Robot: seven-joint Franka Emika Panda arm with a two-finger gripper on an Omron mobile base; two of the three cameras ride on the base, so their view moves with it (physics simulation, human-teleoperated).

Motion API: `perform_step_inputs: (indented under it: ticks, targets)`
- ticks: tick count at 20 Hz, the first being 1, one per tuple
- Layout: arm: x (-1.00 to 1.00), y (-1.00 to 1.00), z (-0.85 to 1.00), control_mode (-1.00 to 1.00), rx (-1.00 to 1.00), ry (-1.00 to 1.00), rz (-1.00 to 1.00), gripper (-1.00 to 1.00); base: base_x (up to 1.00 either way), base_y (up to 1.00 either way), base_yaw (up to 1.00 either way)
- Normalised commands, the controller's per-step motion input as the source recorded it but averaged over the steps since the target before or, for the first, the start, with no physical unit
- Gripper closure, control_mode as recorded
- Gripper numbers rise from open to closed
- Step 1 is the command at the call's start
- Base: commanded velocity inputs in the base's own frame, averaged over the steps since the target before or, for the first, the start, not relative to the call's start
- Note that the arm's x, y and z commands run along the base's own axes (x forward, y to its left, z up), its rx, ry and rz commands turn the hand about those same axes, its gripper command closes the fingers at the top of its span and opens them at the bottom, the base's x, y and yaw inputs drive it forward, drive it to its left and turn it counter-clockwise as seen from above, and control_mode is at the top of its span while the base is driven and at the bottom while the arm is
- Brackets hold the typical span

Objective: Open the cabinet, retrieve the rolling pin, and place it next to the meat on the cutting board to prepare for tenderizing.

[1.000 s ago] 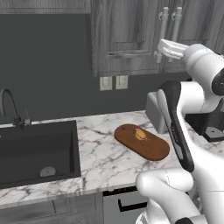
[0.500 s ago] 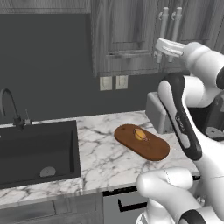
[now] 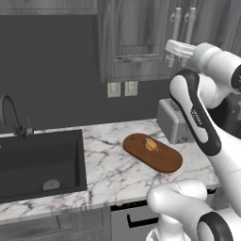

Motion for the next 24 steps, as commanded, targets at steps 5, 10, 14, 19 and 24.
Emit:
perform_step_inputs:
  ticks: [5,10,14,19,24]
  targets:
    - [0.04,-0.01,0.00,-1.00,0.00,0.00,0.00,-1.00,0.00,0.00,0.00]
    - [0.14,0.00,0.00,-1.00,0.00,0.01,0.00,-1.00,0.00,0.00,0.00]
    - [0.35,0.00,0.00,-1.00,0.00,0.09,0.00,-1.00,0.00,0.00,0.00]
    - [0.45,0.00,0.00,-1.00,0.00,0.14,0.00,-1.00,0.00,0.00,0.00]
    - [0.40,0.00,0.00,-1.00,0.00,0.11,0.00,-1.00,0.00,0.00,0.00]
